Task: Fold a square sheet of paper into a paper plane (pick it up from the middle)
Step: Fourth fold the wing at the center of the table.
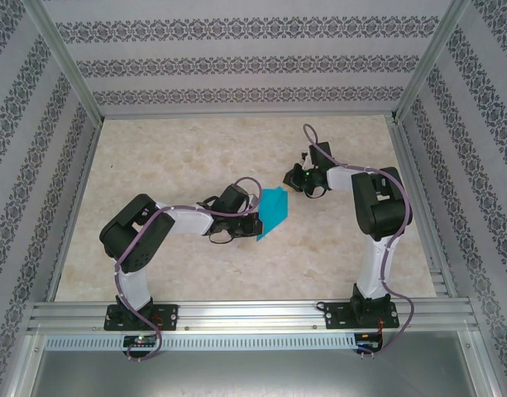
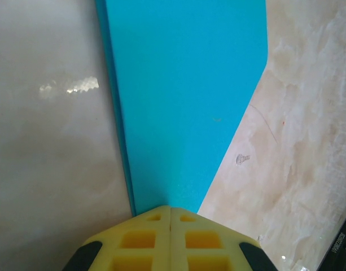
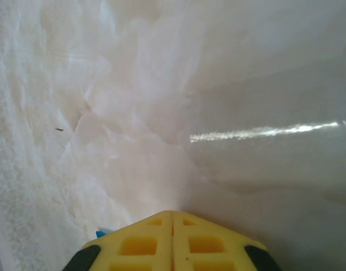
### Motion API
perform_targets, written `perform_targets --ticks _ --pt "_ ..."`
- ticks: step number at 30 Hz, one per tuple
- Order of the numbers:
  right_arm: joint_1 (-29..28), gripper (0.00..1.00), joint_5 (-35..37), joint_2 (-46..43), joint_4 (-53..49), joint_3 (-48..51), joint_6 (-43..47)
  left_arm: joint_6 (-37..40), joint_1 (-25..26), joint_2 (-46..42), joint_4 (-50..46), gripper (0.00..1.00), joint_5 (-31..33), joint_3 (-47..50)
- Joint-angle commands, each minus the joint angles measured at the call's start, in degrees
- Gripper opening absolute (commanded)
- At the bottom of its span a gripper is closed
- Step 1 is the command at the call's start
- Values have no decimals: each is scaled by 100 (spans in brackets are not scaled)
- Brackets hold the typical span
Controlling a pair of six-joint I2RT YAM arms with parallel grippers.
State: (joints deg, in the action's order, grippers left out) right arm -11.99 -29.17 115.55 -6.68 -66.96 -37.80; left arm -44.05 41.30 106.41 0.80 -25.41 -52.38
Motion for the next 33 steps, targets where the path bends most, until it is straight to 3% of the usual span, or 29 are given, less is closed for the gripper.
perform_targets --ticks 1,5,7,13,25,33 --pt "-5 16 96 -743 12 115 -32 -10 63 -29 -823 6 -30 -286" --pt "-149 35 176 -1474 -111 730 -110 -257 63 -359 -635 23 119 -586" --pt "-252 39 266 -1748 -254 1012 -175 -395 63 -526 -568 31 299 -594" --pt "-620 47 456 -2286 -195 1736 -389 -778 54 -802 -557 41 1163 -463" --pt "-978 40 141 -1503 219 1499 -754 -802 -51 -365 -602 42 1371 -806" --pt "-1108 40 265 -1134 87 1239 -737 -701 -120 45 -766 35 1474 -1081"
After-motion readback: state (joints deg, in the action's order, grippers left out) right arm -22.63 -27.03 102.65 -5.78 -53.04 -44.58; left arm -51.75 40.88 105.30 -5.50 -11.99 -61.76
